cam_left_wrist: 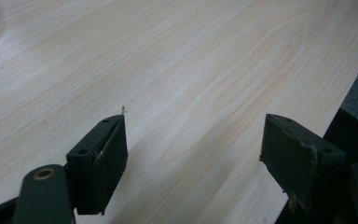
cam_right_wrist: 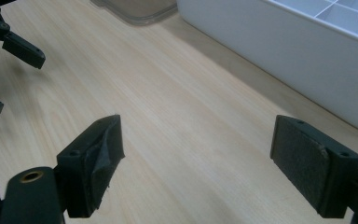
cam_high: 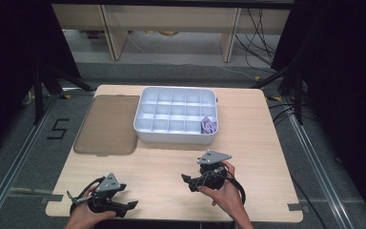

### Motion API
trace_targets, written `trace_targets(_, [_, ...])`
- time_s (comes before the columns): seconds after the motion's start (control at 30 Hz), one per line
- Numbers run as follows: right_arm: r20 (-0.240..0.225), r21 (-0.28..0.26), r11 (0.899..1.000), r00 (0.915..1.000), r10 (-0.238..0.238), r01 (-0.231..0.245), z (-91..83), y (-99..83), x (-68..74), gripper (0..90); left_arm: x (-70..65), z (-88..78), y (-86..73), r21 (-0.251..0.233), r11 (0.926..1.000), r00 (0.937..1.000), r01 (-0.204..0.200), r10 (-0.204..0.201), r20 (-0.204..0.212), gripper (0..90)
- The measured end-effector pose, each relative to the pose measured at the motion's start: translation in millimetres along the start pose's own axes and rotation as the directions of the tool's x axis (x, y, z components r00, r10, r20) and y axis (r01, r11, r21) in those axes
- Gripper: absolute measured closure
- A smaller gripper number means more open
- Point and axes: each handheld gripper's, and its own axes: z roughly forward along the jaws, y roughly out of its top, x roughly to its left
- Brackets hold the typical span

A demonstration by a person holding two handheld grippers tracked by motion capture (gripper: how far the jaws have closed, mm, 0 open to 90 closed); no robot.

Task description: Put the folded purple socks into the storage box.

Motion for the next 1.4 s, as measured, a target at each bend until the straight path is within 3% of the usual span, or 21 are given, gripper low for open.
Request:
trace_targets(0.03, [0.011, 0.002, 1.0, 0.9996, 0.025, -0.025, -0.5, -2.3, 2.5, 17.7, -0.1, -0.2, 0.0, -0.002, 1.0, 1.0, -0.001, 0.001, 0.0, 22.0])
trace_targets(0.07, [0.012, 0.002, 1.0, 0.9999, 0.005, -0.005, -0.3, -3.7, 1.8, 17.7, -0.1, -0.3, 0.1, -0.001, 1.0, 1.0, -0.001, 0.001, 0.001, 22.0])
trace_targets(0.17, [0.012, 0.001, 1.0, 0.9997, 0.022, -0.022, 0.2, -8.8, 5.1, 17.8, -1.1, 0.3, -0.1, -0.013, 0.9999, 1.0, 0.002, -0.002, 0.001, 22.0])
trace_targets(0.2, [0.008, 0.003, 1.0, 0.9997, 0.022, -0.022, 0.6, -10.8, 5.9, 17.8, 0.1, -0.6, 0.1, 0.002, 0.9999, 0.9998, -0.015, 0.015, -0.009, 22.0])
trace_targets(0.23, [0.005, 0.003, 1.0, 0.9995, 0.03, -0.03, 0.8, -12.1, 7.0, 17.7, -0.9, 0.3, -0.4, -0.002, 0.9999, 0.9999, 0.01, -0.01, -0.008, 22.0])
trace_targets(0.37, [0.001, -0.001, 0.999, 0.9995, 0.032, -0.032, 0.3, -19.7, 9.9, 17.7, 0.3, -0.8, 0.3, -0.004, 0.9999, 0.9999, -0.013, 0.013, 0.001, 22.0])
trace_targets(0.4, [0.0, 0.009, 0.999, 0.9986, 0.054, -0.054, -0.3, -21.0, 12.3, 17.8, 0.0, -0.7, 0.3, -0.009, 0.9999, 1.0, -0.008, 0.008, 0.0, 22.0])
trace_targets(0.5, [-0.007, 0.009, 1.0, 0.9997, 0.023, -0.023, 1.1, -25.7, 12.8, 17.7, -0.9, -0.6, 0.3, -0.021, 0.9998, 1.0, 0.0, 0.0, 0.003, 22.0])
trace_targets(0.6, [-0.001, 0.015, 0.999, 0.9995, 0.031, -0.031, 0.5, -30.0, 15.8, 17.7, -0.5, -1.4, 0.5, -0.014, 0.9999, 1.0, -0.009, 0.009, 0.002, 21.9])
trace_targets(0.67, [-0.005, 0.019, 0.999, 0.9995, 0.031, -0.031, -0.2, -32.1, 17.5, 17.8, -1.9, -1.0, 0.1, -0.019, 0.9997, 0.9999, 0.014, -0.014, 0.002, 21.9])
trace_targets(0.83, [-0.01, 0.02, 0.999, 0.9995, 0.028, -0.028, -0.4, -37.7, 21.0, 17.8, -1.8, -1.4, 0.4, -0.023, 0.9997, 1.0, 0.007, -0.007, -0.007, 21.7])
trace_targets(0.97, [-0.004, 0.025, 0.999, 0.9992, 0.039, -0.039, -1.2, -43.1, 22.9, 17.8, -1.2, -3.1, 1.2, -0.019, 0.9996, 0.9997, -0.023, 0.023, 0.0, 21.7])
trace_targets(1.03, [-0.01, 0.032, 0.999, 0.9991, 0.042, -0.042, -1.1, -45.1, 24.3, 17.8, -4.0, -1.1, 0.9, -0.05, 0.9987, 1.0, 0.005, -0.005, -0.001, 21.7])
trace_targets(1.13, [-0.007, 0.027, 0.999, 0.999, 0.045, -0.045, -2.1, -47.3, 26.1, 17.8, -2.6, -1.7, 1.4, -0.029, 0.9994, 0.9998, -0.019, 0.019, 0.0, 21.5])
trace_targets(1.23, [-0.013, 0.028, 0.999, 0.9993, 0.036, -0.035, -2.1, -48.5, 27.1, 17.7, -2.3, -1.3, 1.5, -0.026, 0.9994, 0.9997, -0.023, 0.023, -0.008, 21.4])
trace_targets(1.3, [-0.006, 0.032, 0.999, 0.9991, 0.043, -0.043, -2.0, -49.3, 28.1, 17.7, -3.8, -0.4, 1.0, -0.029, 0.9996, 1.0, -0.001, 0.0, -0.007, 21.3])
trace_targets(1.33, [-0.012, 0.038, 0.998, 0.9989, 0.046, -0.045, -2.1, -49.4, 28.4, 17.7, -3.2, -1.2, 1.3, -0.024, 0.9995, 0.9998, -0.02, 0.02, -0.002, 21.3])
trace_targets(1.4, [-0.011, 0.034, 0.998, 0.9989, 0.045, -0.045, -2.0, -49.8, 29.0, 17.7, -3.2, -1.0, 1.4, -0.027, 0.9994, 0.9997, -0.023, 0.023, 0.0, 21.3])
